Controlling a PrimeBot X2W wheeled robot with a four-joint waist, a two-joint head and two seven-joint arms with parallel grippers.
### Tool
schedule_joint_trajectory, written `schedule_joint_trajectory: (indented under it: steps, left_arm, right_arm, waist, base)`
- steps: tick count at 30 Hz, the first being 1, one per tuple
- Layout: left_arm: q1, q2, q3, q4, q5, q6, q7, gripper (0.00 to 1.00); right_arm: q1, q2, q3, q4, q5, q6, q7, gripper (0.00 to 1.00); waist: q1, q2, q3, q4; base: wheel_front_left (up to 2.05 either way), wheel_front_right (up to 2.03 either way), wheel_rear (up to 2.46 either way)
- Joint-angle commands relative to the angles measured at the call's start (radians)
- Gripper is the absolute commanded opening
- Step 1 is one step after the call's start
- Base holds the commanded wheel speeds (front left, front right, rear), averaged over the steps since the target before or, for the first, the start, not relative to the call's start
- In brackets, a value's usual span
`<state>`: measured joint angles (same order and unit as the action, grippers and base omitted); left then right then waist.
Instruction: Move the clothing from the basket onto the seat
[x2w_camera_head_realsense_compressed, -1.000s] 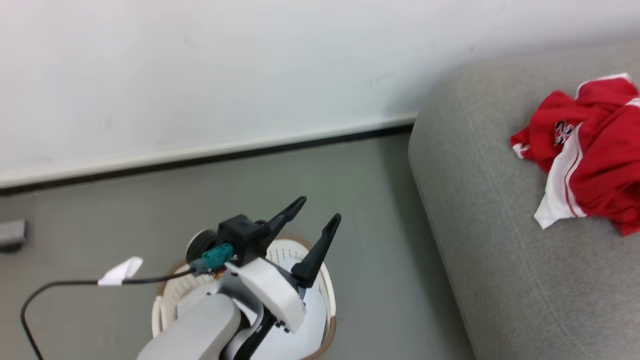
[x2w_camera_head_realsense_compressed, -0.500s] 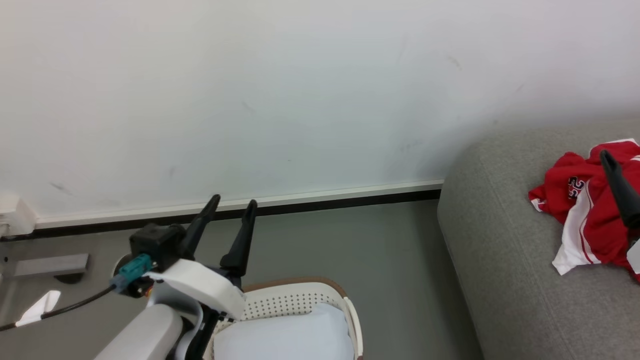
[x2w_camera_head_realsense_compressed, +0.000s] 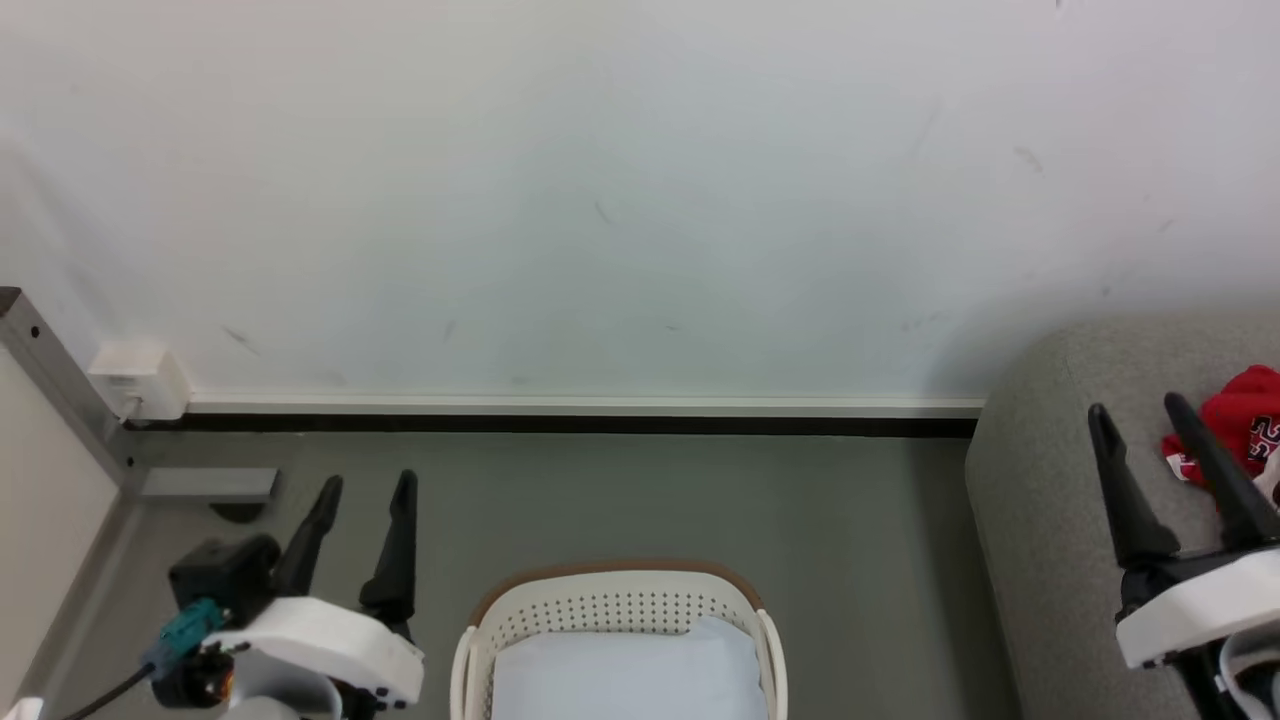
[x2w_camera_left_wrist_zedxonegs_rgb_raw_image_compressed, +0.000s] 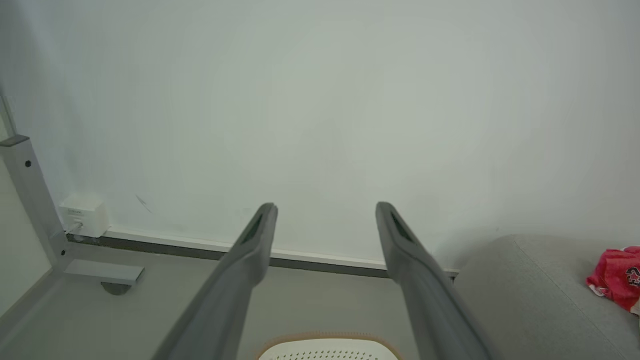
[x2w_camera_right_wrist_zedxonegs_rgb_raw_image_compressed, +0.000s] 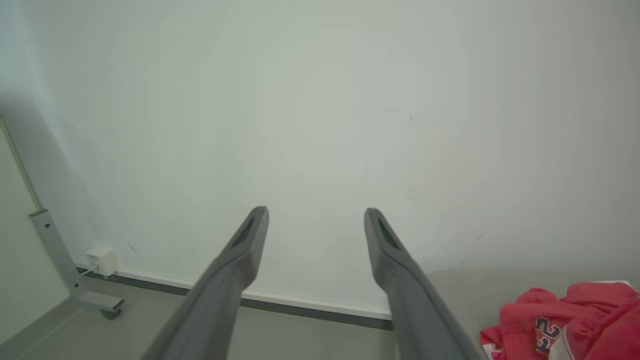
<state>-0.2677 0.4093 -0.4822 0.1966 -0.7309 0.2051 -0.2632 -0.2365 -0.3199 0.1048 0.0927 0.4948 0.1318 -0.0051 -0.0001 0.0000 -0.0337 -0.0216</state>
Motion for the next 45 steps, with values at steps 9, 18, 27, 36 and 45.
schedule_joint_trajectory:
  steps: [9, 18, 27, 36, 45]
  left_arm:
    - [0.153, -0.088, 0.181, 0.009, 0.157, -0.042, -0.001, 1.00]
    - [0.230, -0.208, 0.349, 0.048, 0.285, -0.118, -0.001, 1.00]
    - [0.244, -0.270, 0.452, 0.056, 0.405, -0.192, -0.001, 1.00]
    - [0.233, -0.316, 0.506, 0.071, 0.459, -0.243, -0.001, 1.00]
    - [0.240, -0.337, 0.522, 0.101, 0.468, -0.262, 0.000, 0.00]
  right_arm:
    - [0.122, 0.128, 0.013, 0.121, -0.028, -0.002, -0.198, 1.00]
    - [0.136, 0.178, 0.050, 0.228, -0.078, -0.002, -0.259, 1.00]
    - [0.096, 0.180, 0.080, 0.253, -0.101, -0.002, -0.260, 1.00]
    - [0.088, 0.193, 0.075, 0.250, -0.102, -0.002, -0.260, 1.00]
    - [0.110, 0.199, 0.081, 0.272, -0.097, 0.000, -0.255, 0.00]
  waist:
    - [0.0001, 0.0000, -0.008, 0.030]
    - [0.0001, 0.0000, -0.011, 0.029]
    - [0.0001, 0.0000, -0.015, 0.015]
    - [0.0001, 0.0000, -0.015, 0.008]
    - [0.0001, 0.0000, -0.015, 0.007]
  base:
    - [0.00, 0.00, 0.00]
    - [0.00, 0.00, 0.00]
    - [0.00, 0.00, 0.00]
    - [0.00, 0.00, 0.00]
    - [0.00, 0.00, 0.00]
